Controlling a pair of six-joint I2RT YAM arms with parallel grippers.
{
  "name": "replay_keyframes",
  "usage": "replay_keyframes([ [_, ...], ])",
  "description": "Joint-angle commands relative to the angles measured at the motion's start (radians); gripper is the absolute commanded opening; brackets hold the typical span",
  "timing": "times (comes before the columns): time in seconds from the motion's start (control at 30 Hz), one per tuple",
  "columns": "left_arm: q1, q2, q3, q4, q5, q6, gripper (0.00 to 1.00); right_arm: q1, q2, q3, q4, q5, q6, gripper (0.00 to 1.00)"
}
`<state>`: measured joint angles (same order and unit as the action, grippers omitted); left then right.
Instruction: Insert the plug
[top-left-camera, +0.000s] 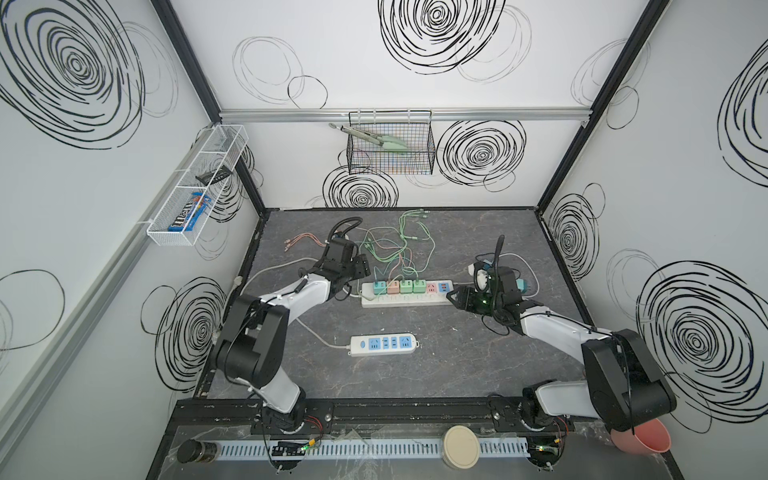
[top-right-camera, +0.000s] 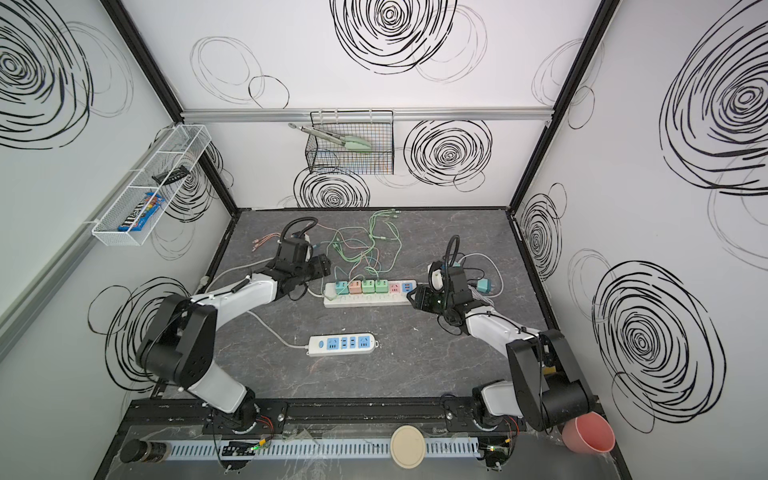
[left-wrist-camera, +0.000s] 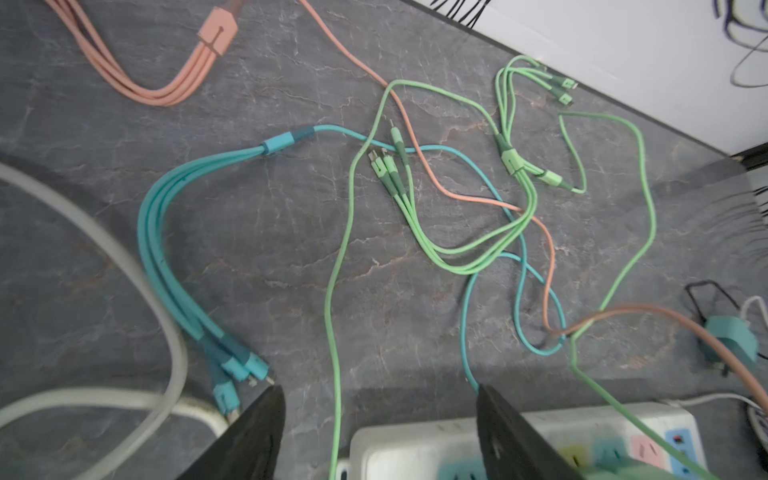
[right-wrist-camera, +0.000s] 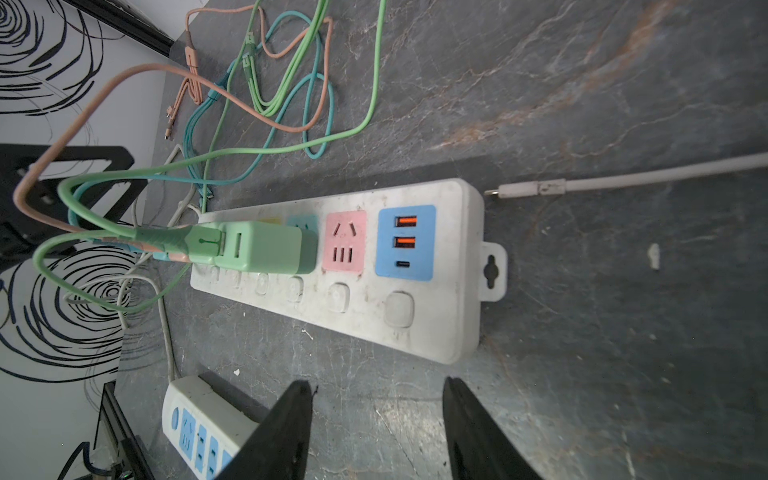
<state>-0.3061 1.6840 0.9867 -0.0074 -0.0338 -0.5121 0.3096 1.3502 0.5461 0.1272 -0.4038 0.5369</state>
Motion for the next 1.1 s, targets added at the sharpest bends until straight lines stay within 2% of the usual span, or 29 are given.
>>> replay_keyframes([
  [0.0,0.016,0.112,0.124,-0.115,-0.080,0.079,0.71,0.007,-0.017,-0.011,-0.024,0.013,-0.006,0.56],
  [0.07,0.013,0.168,0.175,-0.155,-0.118,0.110,0.71,0.008,-0.026,-0.015,-0.031,0.019,-0.009,0.57],
  [0.17,0.018,0.235,0.217,-0.183,-0.113,0.130,0.70,0.008,-0.038,-0.021,-0.035,0.022,-0.011,0.57],
  [0.27,0.022,0.291,0.244,-0.198,-0.102,0.135,0.63,0.008,-0.044,-0.020,-0.038,0.020,-0.013,0.58],
  [0.33,0.025,0.311,0.258,-0.198,-0.089,0.140,0.50,0.008,-0.048,-0.020,-0.043,0.020,-0.017,0.58],
  [0.43,0.032,0.312,0.299,-0.211,-0.068,0.158,0.08,0.008,-0.059,-0.018,-0.053,0.029,-0.023,0.59],
  [0.47,0.032,0.301,0.314,-0.216,-0.071,0.166,0.00,0.008,-0.063,-0.018,-0.057,0.032,-0.025,0.59],
  [0.63,-0.006,0.137,0.431,-0.238,-0.099,0.205,0.00,0.008,-0.088,-0.021,-0.067,0.054,-0.034,0.59],
  [0.77,-0.084,0.028,0.521,-0.139,-0.139,0.226,0.00,0.006,-0.093,-0.019,-0.056,0.059,-0.034,0.59],
  [0.87,-0.117,0.062,0.642,-0.072,-0.103,0.242,0.00,0.007,-0.085,-0.006,-0.051,0.052,-0.034,0.59],
  [1.07,-0.159,0.281,0.923,-0.058,-0.040,0.240,0.00,0.008,-0.092,-0.003,-0.046,0.049,-0.027,0.60],
])
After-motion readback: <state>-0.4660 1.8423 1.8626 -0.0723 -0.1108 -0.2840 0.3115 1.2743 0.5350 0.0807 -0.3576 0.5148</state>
